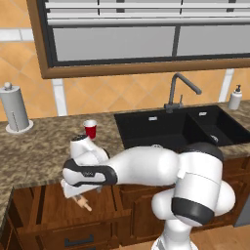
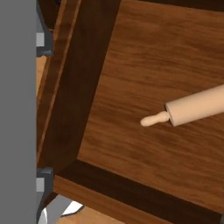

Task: Pick the rolling pin from the drawer and place it on the counter.

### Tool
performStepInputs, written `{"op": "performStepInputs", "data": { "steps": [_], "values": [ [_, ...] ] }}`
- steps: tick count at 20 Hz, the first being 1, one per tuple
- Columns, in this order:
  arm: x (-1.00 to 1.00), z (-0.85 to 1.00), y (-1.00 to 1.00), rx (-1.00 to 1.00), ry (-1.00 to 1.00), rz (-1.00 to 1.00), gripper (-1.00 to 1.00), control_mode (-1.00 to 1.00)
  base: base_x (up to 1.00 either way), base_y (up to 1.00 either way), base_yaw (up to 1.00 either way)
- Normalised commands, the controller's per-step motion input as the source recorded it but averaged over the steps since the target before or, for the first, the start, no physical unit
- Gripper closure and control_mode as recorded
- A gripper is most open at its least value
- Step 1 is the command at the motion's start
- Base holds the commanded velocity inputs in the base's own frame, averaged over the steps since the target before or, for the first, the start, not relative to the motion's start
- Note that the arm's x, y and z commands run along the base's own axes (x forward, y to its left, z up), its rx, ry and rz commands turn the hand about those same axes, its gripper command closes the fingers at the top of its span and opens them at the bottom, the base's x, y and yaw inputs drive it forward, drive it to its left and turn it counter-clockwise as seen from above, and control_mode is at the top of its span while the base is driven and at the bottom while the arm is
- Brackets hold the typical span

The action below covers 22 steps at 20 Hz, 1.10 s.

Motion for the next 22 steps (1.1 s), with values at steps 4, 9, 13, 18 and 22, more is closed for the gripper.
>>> {"op": "performStepInputs", "data": {
  "steps": [4,9,13,18,22],
  "values": [
    [0.09,-0.32,0.13,-0.05,0.00,0.00,-1.00,-1.00,0.00,0.00,0.00],
    [0.11,-0.24,0.03,-0.04,0.00,0.00,-1.00,-1.00,0.00,0.00,0.00],
    [0.04,-0.23,0.00,-0.02,0.00,0.00,-1.00,-1.00,0.00,0.00,0.00],
    [-0.08,-0.30,0.00,-0.01,0.00,0.00,-1.00,-1.00,0.00,0.00,0.00],
    [-0.23,-0.38,0.00,-0.01,0.03,0.00,-1.00,-1.00,0.00,0.00,0.00]
  ]
}}
